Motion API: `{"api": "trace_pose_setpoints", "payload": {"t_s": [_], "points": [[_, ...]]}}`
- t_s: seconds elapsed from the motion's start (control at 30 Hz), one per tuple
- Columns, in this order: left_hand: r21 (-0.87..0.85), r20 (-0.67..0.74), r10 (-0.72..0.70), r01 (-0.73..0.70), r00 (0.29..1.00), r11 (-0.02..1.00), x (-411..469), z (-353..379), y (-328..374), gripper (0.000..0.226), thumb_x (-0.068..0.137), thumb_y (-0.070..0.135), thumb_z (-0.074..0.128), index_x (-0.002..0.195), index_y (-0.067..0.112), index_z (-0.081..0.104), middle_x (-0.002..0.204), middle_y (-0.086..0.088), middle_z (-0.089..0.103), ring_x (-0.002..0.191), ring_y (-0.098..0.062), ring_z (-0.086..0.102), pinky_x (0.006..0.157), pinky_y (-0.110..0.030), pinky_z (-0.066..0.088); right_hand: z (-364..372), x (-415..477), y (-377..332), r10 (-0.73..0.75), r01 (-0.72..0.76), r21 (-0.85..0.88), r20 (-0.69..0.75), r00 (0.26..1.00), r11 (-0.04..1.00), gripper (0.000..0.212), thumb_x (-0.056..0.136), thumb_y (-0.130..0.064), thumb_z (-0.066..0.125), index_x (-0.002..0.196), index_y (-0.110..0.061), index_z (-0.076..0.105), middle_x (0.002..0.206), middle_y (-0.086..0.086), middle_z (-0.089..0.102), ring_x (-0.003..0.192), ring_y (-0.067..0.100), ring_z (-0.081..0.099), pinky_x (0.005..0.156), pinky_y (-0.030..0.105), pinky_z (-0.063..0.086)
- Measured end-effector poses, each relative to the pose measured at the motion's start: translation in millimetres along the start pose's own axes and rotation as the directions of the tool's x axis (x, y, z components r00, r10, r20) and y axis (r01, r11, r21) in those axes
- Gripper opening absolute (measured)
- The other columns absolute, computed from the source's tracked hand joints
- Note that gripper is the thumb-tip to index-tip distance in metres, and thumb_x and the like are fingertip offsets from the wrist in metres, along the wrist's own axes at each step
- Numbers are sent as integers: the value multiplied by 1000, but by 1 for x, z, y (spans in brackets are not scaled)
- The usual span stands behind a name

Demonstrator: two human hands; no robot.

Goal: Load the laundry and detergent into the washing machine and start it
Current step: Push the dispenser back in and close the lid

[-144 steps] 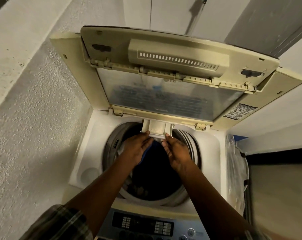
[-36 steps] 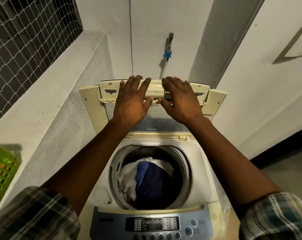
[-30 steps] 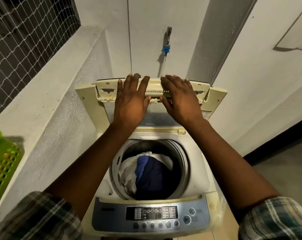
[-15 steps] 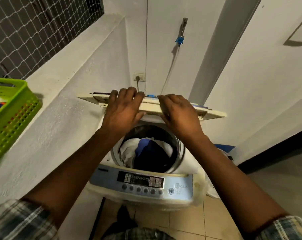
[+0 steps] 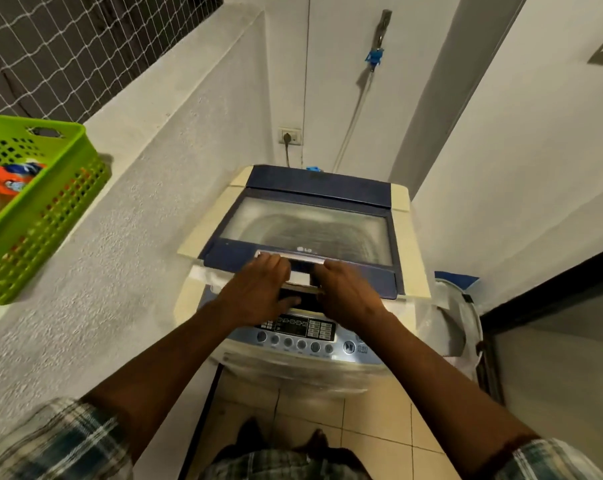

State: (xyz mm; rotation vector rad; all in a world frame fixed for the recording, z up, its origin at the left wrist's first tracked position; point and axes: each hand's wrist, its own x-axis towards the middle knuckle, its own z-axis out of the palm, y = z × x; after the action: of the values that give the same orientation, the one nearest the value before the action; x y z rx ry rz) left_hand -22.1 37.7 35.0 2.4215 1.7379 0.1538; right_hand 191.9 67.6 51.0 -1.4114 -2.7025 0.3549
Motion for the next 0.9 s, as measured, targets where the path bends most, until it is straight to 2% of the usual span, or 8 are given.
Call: {"api": "trace_pose_setpoints", "payload": {"t_s": [0.07, 0.13, 0.27, 0.53, 0.73, 0.77, 0.83, 0.9], "points": [[-33, 92, -23, 26, 996, 999, -4, 19, -1, 48, 93, 67, 45, 106, 21, 49, 109, -1, 56, 101, -20, 51, 88, -39, 47, 13, -6, 0, 15, -16, 8, 98, 995, 1000, 26, 84, -21, 72, 109, -19, 64, 112, 5, 66, 97, 28, 65, 78, 42, 58], [-43, 163, -32, 39, 986, 998, -3, 30, -3, 42, 100, 58, 36, 109, 19, 48, 112, -4, 56, 105, -23, 51, 92, -42, 47, 22, -8, -2, 31, -32, 4, 165, 986, 999, 26, 83, -25, 70, 108, -19, 64, 112, 5, 66, 97, 27, 65, 79, 42, 59], [-65, 215, -17, 32, 976, 997, -1, 44, -8, 35, 105, 45, 31, 114, 16, 48, 115, -7, 57, 107, -26, 52, 94, -44, 48, 34, -8, -2, 92, -99, 18, 238, 967, 995, 22, 84, -27, 65, 104, -17, 64, 111, 7, 66, 94, 29, 66, 77, 43, 60], [-81, 225, -19, 38, 974, 996, 0, 60, -10, 33, 105, 37, 35, 122, 13, 51, 122, -10, 58, 113, -29, 51, 98, -41, 43, 53, -10, -7, 137, -147, 41, 179, 974, 988, 26, 89, -24, 59, 110, -13, 67, 116, 12, 68, 97, 33, 66, 71, 32, 45], [-76, 188, -29, 44, 982, 996, -4, 68, -11, 58, 94, 46, 14, 118, 11, 54, 118, -12, 59, 107, -32, 54, 94, -44, 45, 61, -21, -10, 166, -174, 47, 137, 977, 984, 37, 89, -31, 56, 123, -16, 62, 116, 10, 65, 104, 34, 62, 76, 33, 46], [-106, 195, -35, 57, 980, 993, -5, 69, -12, 59, 93, 47, 14, 119, 11, 53, 119, -11, 58, 108, -32, 53, 95, -45, 45, 63, -24, -9, 163, -172, 55, 135, 977, 984, 44, 90, -31, 56, 130, -16, 60, 121, 10, 64, 109, 34, 61, 79, 35, 48], [-210, 197, -45, 87, 979, 974, -9, 65, -14, 51, 97, 43, 21, 121, 13, 53, 122, -10, 55, 112, -31, 52, 96, -47, 47, 62, -33, -6, 147, -161, 86, 146, 978, 983, 61, 91, -30, 57, 150, -16, 49, 143, 9, 59, 127, 31, 56, 94, 37, 51], [-337, 138, -42, 87, 990, 938, -21, 58, -13, 39, 102, 35, 34, 129, 15, 52, 129, -9, 53, 117, -27, 52, 97, -45, 50, 57, -47, -5, 151, -170, 149, 131, 980, 974, 67, 94, -25, 57, 158, -18, 41, 159, 5, 48, 143, 27, 46, 110, 34, 44]]}}
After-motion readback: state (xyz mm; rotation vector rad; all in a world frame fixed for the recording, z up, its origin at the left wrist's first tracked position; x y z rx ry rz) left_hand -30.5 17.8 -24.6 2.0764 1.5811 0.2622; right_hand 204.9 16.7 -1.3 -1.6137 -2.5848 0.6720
